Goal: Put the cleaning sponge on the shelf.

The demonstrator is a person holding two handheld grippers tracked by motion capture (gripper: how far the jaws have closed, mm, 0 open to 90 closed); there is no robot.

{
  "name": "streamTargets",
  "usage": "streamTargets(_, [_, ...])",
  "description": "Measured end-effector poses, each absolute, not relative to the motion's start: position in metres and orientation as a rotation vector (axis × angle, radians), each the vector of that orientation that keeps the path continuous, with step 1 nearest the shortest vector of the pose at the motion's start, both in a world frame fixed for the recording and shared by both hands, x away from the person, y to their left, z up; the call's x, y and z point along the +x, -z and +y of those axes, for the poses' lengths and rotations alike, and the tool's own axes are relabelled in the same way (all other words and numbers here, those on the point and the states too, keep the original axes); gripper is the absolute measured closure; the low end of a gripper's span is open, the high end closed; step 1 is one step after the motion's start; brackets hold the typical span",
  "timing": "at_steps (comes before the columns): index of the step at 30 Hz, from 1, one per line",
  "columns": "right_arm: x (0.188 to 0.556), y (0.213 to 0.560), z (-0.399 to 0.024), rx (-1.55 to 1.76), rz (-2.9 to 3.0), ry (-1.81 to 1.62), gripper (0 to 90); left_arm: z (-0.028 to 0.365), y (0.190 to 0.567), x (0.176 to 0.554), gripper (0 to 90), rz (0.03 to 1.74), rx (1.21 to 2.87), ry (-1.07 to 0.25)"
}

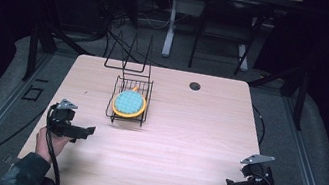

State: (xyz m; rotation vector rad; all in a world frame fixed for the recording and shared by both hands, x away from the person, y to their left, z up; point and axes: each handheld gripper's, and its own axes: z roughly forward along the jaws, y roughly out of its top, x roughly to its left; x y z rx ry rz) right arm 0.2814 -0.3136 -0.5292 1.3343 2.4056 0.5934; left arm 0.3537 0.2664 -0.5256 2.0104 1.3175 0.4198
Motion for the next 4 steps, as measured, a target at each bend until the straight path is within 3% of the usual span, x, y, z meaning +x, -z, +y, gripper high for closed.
streamTargets(4, [0.2804,0.5311,-0.3114,1.330,2.415,-0.564,5.6,0.2655,0.5244,0.3524,0.0,1.304,2.021,-0.424])
